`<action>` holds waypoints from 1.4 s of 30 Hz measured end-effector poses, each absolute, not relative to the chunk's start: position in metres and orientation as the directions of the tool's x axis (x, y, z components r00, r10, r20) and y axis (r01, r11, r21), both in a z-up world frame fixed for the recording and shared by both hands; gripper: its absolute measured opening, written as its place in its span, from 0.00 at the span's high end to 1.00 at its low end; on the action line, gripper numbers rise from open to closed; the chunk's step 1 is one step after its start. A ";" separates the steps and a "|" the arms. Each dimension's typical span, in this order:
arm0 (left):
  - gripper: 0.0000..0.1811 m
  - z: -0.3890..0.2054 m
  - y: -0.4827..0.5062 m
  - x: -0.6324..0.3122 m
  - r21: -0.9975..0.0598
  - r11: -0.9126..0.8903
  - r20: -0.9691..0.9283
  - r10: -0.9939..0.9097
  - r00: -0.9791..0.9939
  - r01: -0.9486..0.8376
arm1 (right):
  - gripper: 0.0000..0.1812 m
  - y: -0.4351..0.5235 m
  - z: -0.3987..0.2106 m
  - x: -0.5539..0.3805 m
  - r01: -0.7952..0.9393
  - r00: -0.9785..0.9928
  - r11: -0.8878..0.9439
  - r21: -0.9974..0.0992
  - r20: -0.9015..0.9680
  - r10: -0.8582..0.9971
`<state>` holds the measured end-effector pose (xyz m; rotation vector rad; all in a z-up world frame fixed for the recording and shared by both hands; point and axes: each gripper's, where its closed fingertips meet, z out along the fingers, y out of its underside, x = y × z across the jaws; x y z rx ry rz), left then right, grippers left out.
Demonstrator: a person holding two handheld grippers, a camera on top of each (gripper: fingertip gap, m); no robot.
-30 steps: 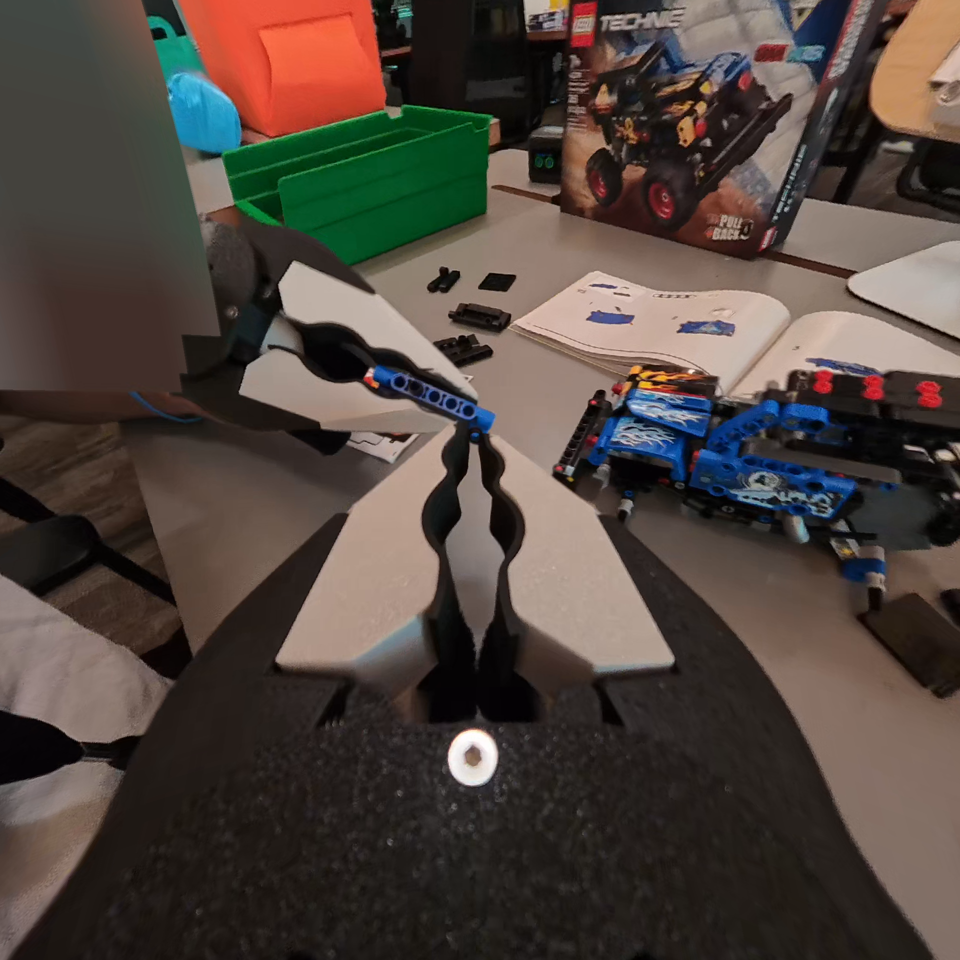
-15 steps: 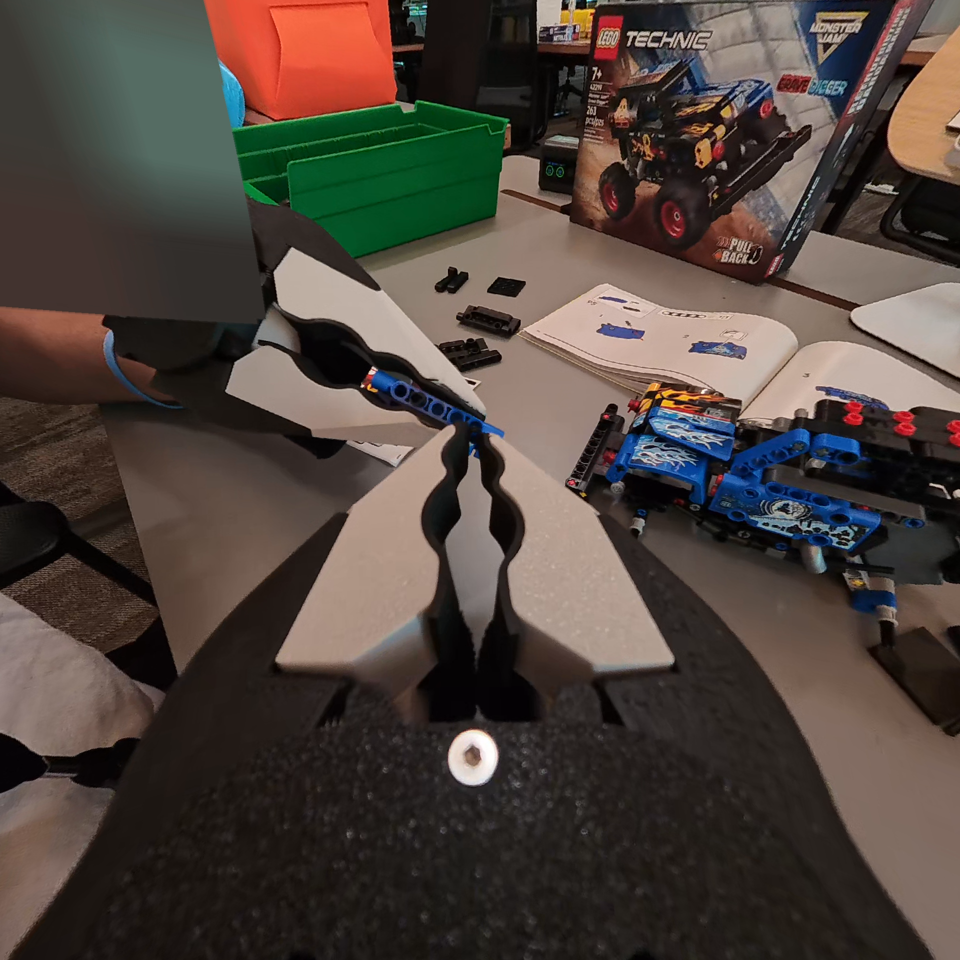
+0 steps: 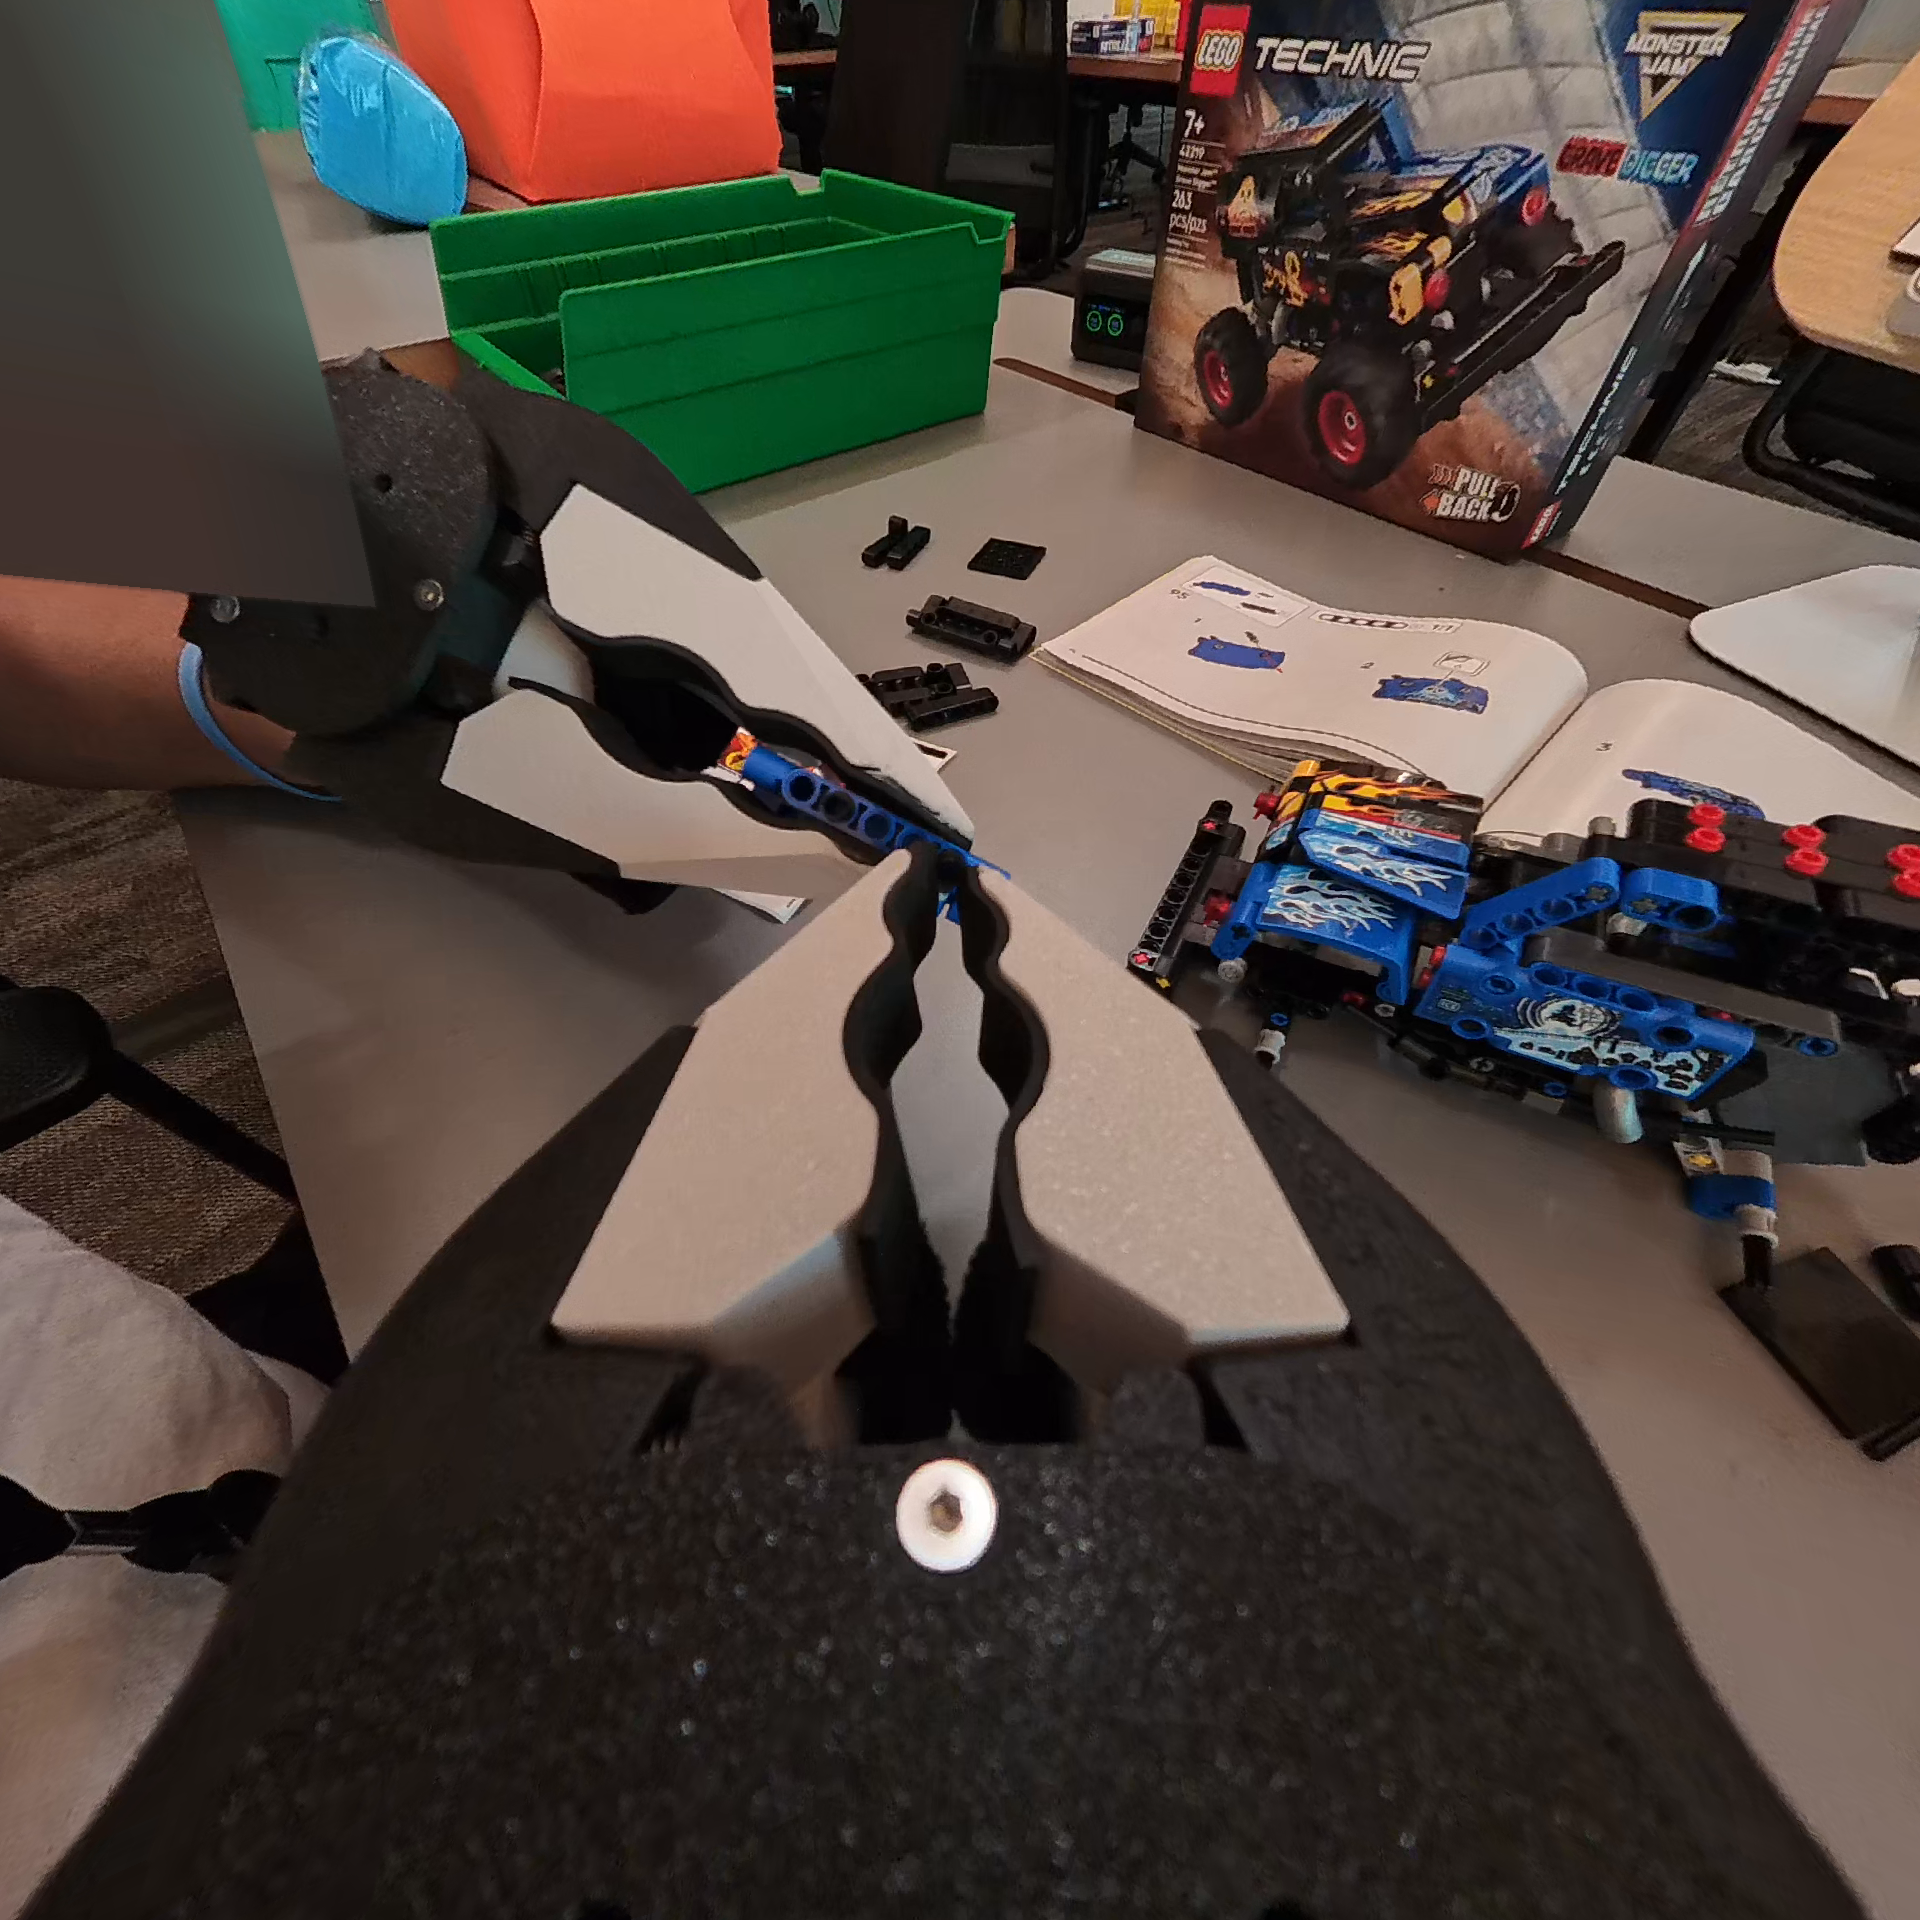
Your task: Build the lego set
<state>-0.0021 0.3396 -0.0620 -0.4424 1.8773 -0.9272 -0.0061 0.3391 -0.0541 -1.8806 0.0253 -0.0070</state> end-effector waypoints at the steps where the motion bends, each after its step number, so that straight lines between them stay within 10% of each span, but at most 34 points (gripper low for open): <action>1: 0.97 -0.063 0.340 -0.002 -0.755 0.650 -0.605 -0.642 -0.472 0.084 | 0.98 0.339 -0.055 -0.006 -0.018 1.000 -0.307 -0.952 -0.012 -0.022; 30: 0.97 -0.061 0.336 -0.003 -0.765 0.637 -0.595 -0.642 -0.483 0.096 | 0.98 0.339 -0.057 -0.008 -0.075 0.997 -0.297 -0.952 -0.070 -0.027; 42: 0.97 -0.069 0.342 0.002 -0.956 0.176 0.027 -0.747 -0.665 -0.236 | 0.75 0.346 -0.070 -0.005 0.601 0.744 -0.405 -0.689 0.667 -0.032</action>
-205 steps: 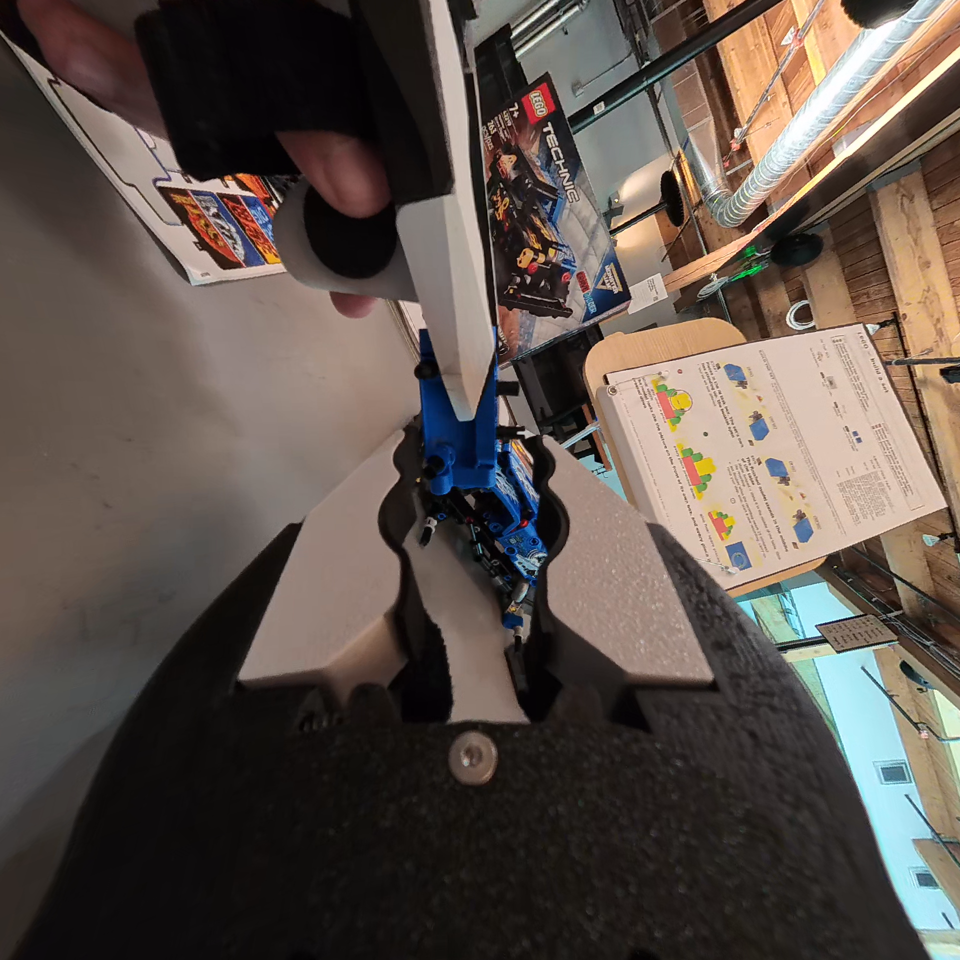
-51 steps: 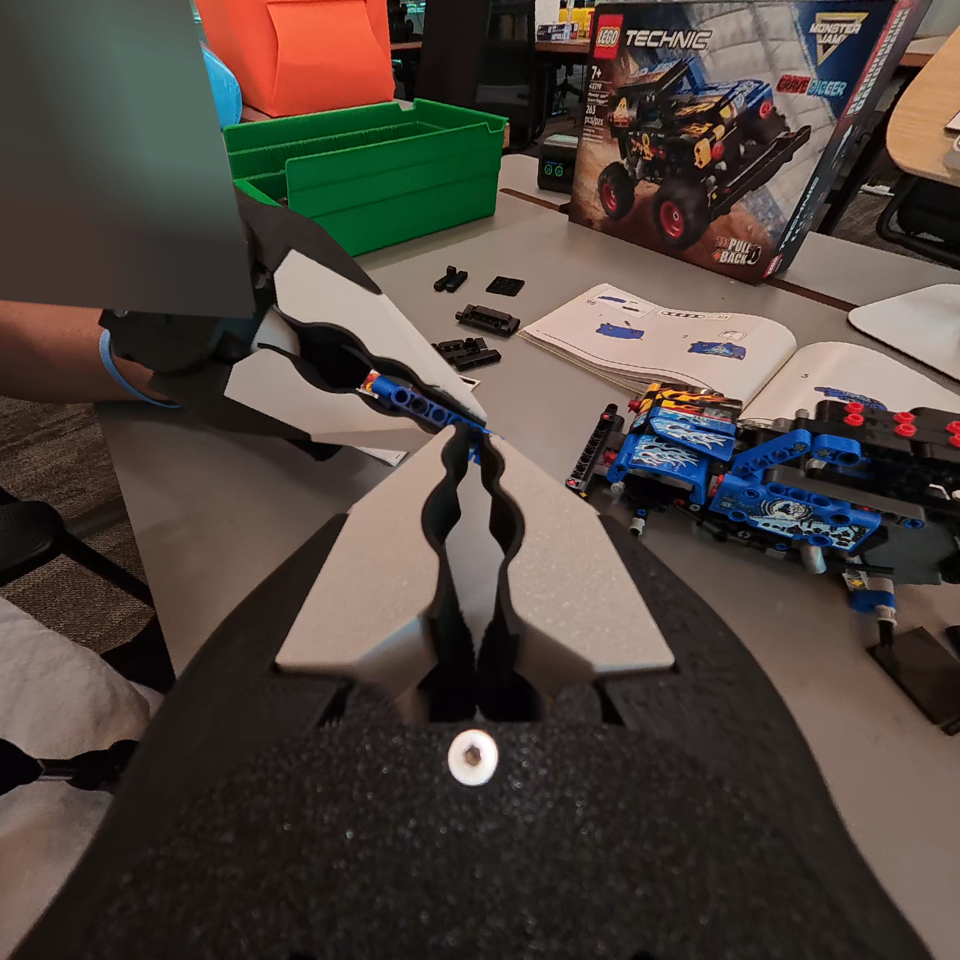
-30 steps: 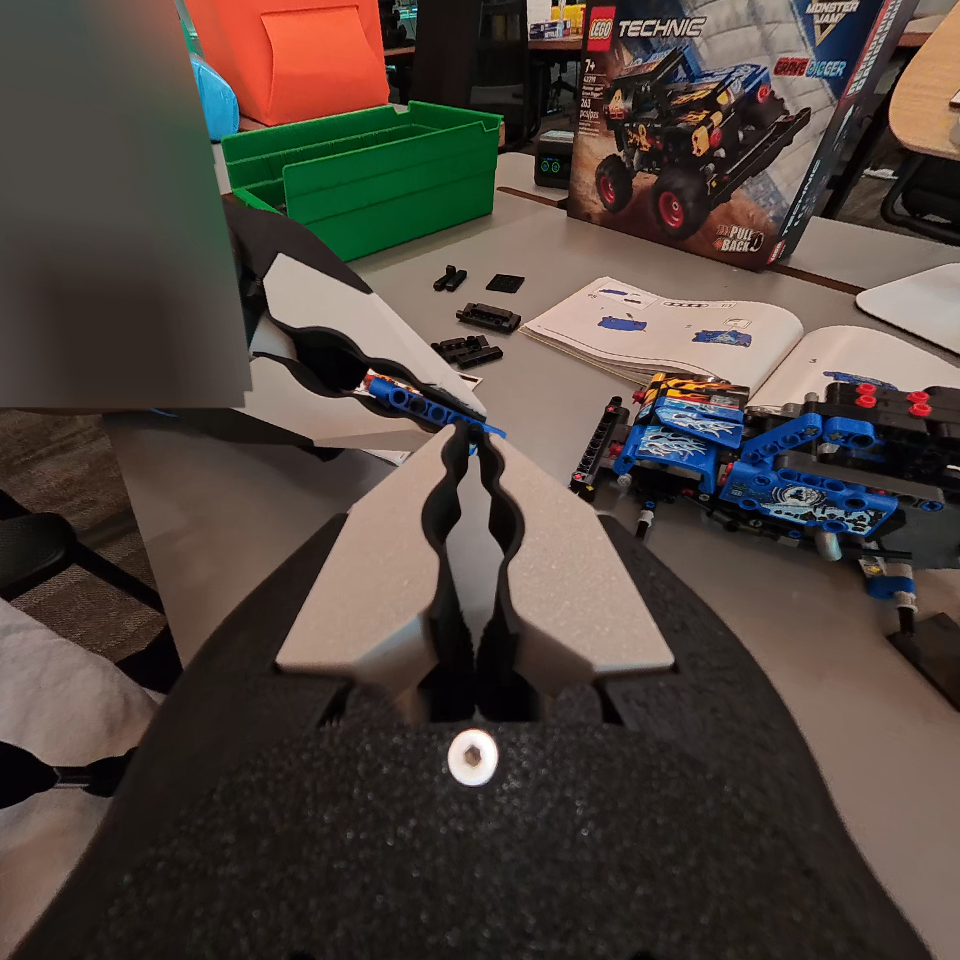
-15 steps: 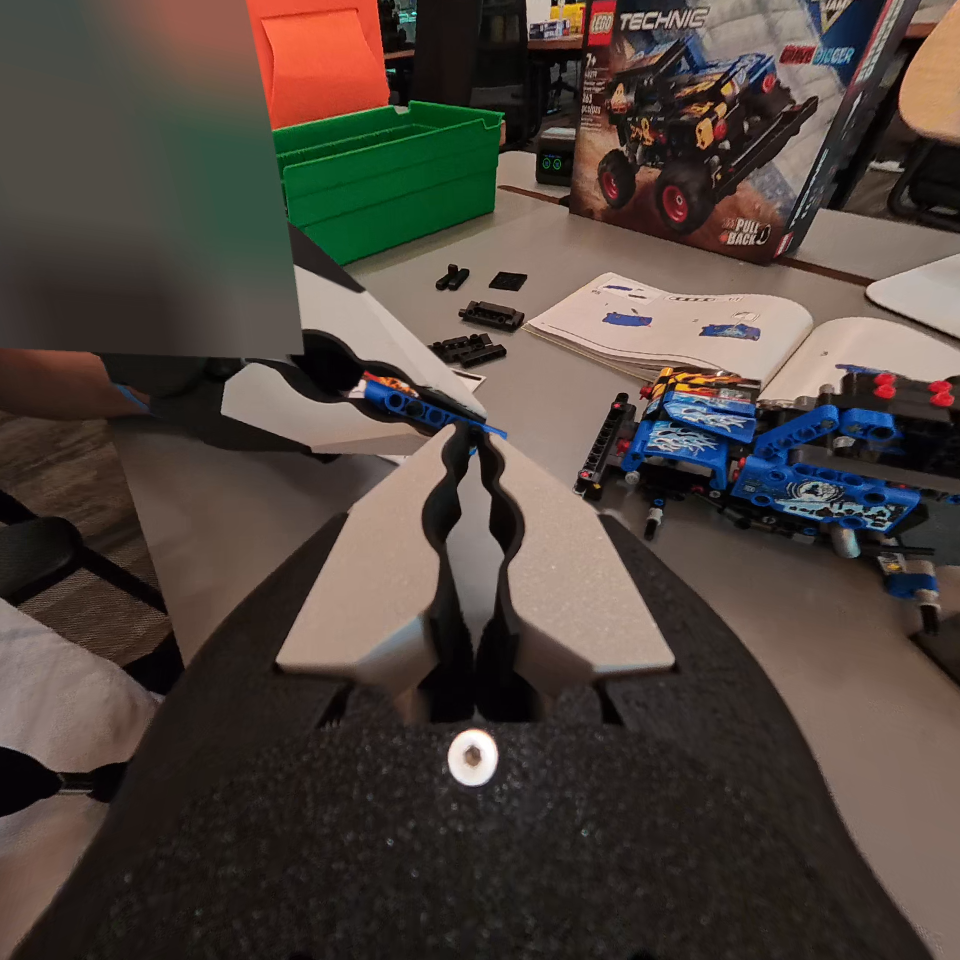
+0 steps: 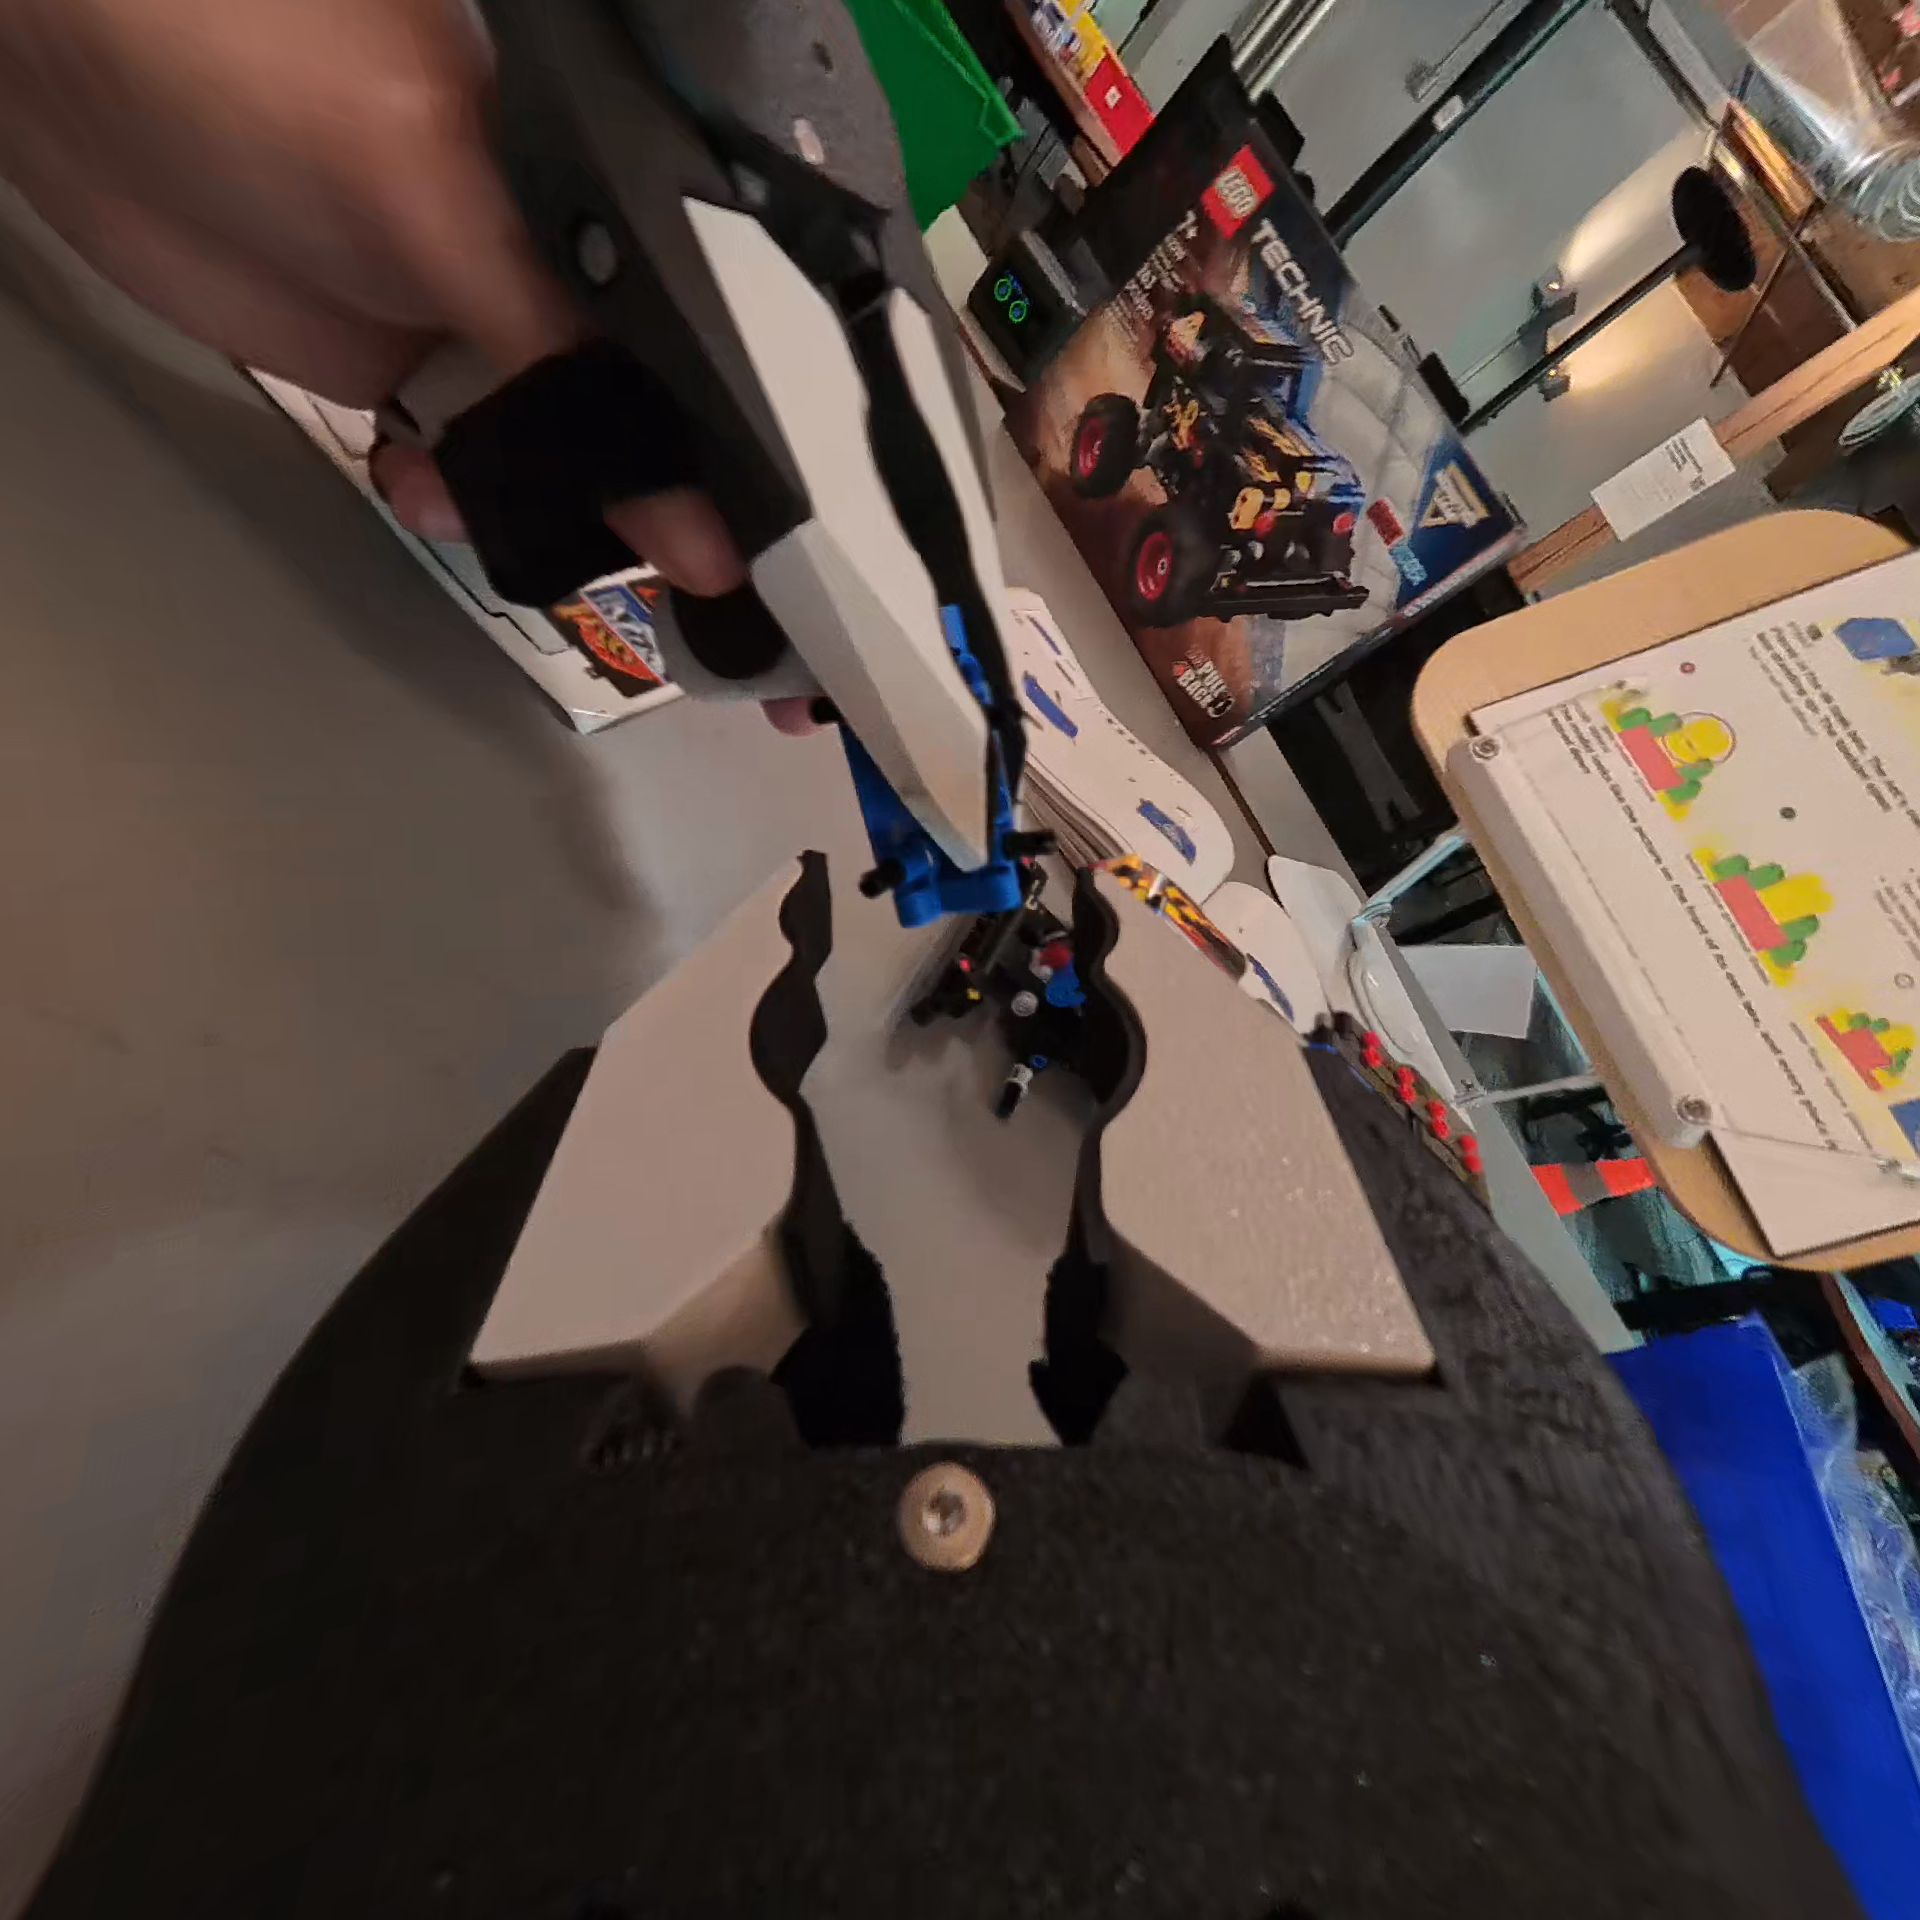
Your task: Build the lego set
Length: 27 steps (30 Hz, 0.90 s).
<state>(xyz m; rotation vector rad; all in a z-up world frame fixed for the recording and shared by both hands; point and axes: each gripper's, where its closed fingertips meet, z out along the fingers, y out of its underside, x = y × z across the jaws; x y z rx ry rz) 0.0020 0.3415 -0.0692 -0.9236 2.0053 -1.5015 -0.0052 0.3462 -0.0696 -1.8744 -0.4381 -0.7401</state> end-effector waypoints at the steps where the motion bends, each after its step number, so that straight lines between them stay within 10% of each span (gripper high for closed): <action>1: 0.97 -0.070 0.340 0.001 -0.955 0.182 0.024 -0.741 -0.671 -0.235 | 0.73 0.349 -0.071 -0.008 0.605 0.742 -0.404 -0.686 0.670 -0.025; 15: 0.97 -0.071 0.332 -0.003 -0.954 0.188 0.031 -0.710 -0.703 -0.232 | 0.78 0.348 -0.073 -0.010 0.573 0.770 -0.387 -0.722 0.637 -0.048; 20: 0.97 -0.058 0.339 -0.006 -0.930 0.366 -0.247 -0.663 -0.707 -0.019 | 0.79 0.330 -0.059 -0.024 0.184 0.983 -0.326 -0.927 0.165 0.084; 27: 0.97 -0.038 0.318 -0.023 -0.902 0.404 -0.387 -0.598 -0.702 0.153 | 0.81 0.323 -0.045 -0.019 -0.214 0.931 -0.266 -0.940 -0.279 0.237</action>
